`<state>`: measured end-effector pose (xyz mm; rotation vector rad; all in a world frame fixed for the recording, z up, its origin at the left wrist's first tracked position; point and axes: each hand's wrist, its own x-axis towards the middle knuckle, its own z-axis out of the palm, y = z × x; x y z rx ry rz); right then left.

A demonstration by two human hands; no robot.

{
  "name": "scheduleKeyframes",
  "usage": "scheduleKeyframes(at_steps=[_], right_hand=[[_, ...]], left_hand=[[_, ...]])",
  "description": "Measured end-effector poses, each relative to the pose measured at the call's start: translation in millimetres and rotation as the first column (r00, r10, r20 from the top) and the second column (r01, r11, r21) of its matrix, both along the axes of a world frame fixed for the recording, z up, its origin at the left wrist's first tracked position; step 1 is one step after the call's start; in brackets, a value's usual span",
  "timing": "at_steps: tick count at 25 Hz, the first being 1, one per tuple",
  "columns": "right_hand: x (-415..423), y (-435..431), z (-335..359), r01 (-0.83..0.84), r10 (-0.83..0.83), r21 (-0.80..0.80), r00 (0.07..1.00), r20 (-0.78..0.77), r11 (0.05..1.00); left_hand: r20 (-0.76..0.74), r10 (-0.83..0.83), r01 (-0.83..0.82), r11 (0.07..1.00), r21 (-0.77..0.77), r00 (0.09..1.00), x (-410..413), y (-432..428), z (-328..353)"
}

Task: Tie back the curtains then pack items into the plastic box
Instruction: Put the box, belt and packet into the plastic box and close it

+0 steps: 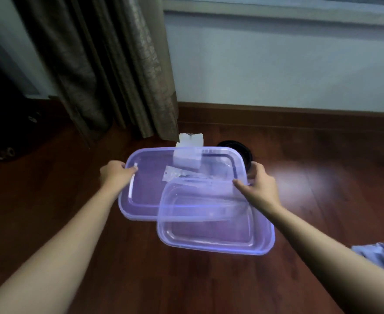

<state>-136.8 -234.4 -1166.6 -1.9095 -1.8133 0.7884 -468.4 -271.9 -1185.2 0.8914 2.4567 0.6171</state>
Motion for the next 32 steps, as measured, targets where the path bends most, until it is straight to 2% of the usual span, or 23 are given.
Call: scheduleKeyframes(at_steps=[3,6,9,13,18,23,25,27,30,32], right_hand=[[-70.3,20.3,7.9,-0.21,0.207,0.008,0.965,0.159,0.978],[-149.7,7.1,-5.5,-0.291,0.289,-0.024,0.937,0.197,0.957],[-213.6,-25.6,-39.7,-0.305,0.32,-0.113,0.933,0.163,0.946],[-258.8,-57.2,-101.9,-0.296,0.345,-0.236,0.917,0.2,0.925],[-273.2,-77.5,-146.2,-0.279,0.369,-0.325,0.892,0.262,0.904],[-277.7,-76.1,-148.6,-0.287,0.414,-0.395,0.863,0.289,0.873],[-284.0,-73.1,-141.2,-0.289,0.433,-0.42,0.849,0.303,0.86],[-290.5,-60.5,-122.0,-0.345,0.465,-0.368,0.829,0.311,0.863],[-281.2,-16.3,-76.9,-0.419,0.465,-0.212,0.843,0.27,0.883],[-248.3,20.4,-51.0,-0.415,0.42,-0.087,0.846,0.328,0.905]], left_hand=[[-0.048,0.09,-0.089,0.996,0.016,0.995,-58.8,-9.3,12.7],[-0.127,0.168,-0.171,0.985,-0.012,0.978,-120.9,-30.6,5.3],[-0.164,0.212,-0.224,0.973,-0.056,0.963,-173.8,-57.1,-22.1],[-0.187,0.159,-0.186,0.973,-0.135,0.969,-210.5,-85.5,-64.9],[-0.212,0.111,-0.146,0.977,-0.158,0.971,-220.6,-93.0,-112.3],[-0.247,0.05,-0.104,0.972,-0.212,0.968,-216.9,-89.5,-129.4],[-0.291,0.096,-0.148,0.976,-0.162,0.952,-215.0,-82.3,-125.1],[-0.355,0.103,-0.109,0.994,0.004,0.929,-205.0,-68.4,-114.5],[-0.404,0.012,0.086,0.971,0.224,0.915,-160.7,-25.0,-86.8],[-0.416,-0.084,0.231,0.92,0.316,0.905,-113.5,9.1,-67.9]])
